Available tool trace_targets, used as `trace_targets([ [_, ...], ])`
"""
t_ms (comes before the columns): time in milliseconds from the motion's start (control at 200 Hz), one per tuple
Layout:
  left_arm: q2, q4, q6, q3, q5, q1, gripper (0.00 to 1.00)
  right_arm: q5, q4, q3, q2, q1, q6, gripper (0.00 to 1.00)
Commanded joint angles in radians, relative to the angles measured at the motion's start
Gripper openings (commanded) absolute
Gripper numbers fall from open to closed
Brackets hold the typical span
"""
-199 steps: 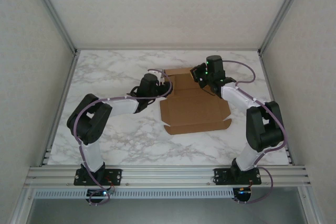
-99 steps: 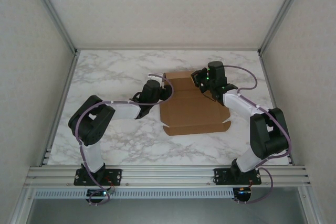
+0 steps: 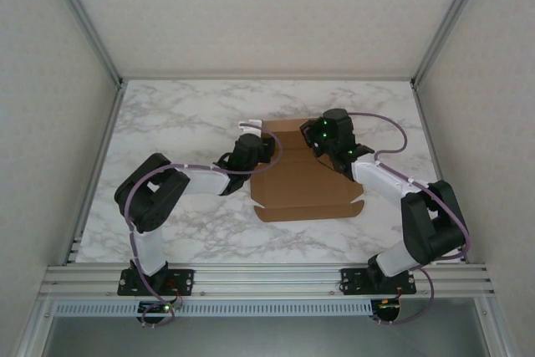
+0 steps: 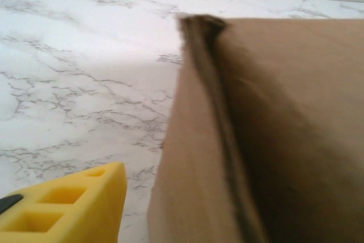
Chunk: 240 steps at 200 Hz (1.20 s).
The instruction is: Fold the paper box
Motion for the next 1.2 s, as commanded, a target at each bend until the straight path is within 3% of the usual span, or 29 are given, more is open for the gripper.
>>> trace_targets([
  [0,-0.002,0.039,-0.015,-0.028,-0.065,-0.002,0.54,0.110,-0.030,-0.056,-0.017,0.009,-0.078,0.00],
  [350,0.007,0.045,-0.021,-0.033,-0.074,-0.003,0.51,0.138,0.001,-0.082,-0.004,0.019,-0.112,0.00],
  [481,0.011,0.026,-0.021,-0.021,-0.091,-0.008,0.39,0.136,0.006,-0.075,-0.005,0.027,-0.082,0.00],
  [711,0.027,-0.021,-0.009,0.004,-0.176,-0.012,0.28,0.214,-0.065,-0.052,-0.019,0.079,-0.002,0.00],
  [931,0.058,-0.048,0.005,0.043,-0.255,-0.013,0.08,0.266,-0.105,-0.032,-0.037,0.123,0.036,0.00],
  [1197,0.102,-0.096,-0.007,0.084,-0.350,-0.013,0.00,0.295,-0.139,0.006,-0.029,0.163,0.049,0.00],
])
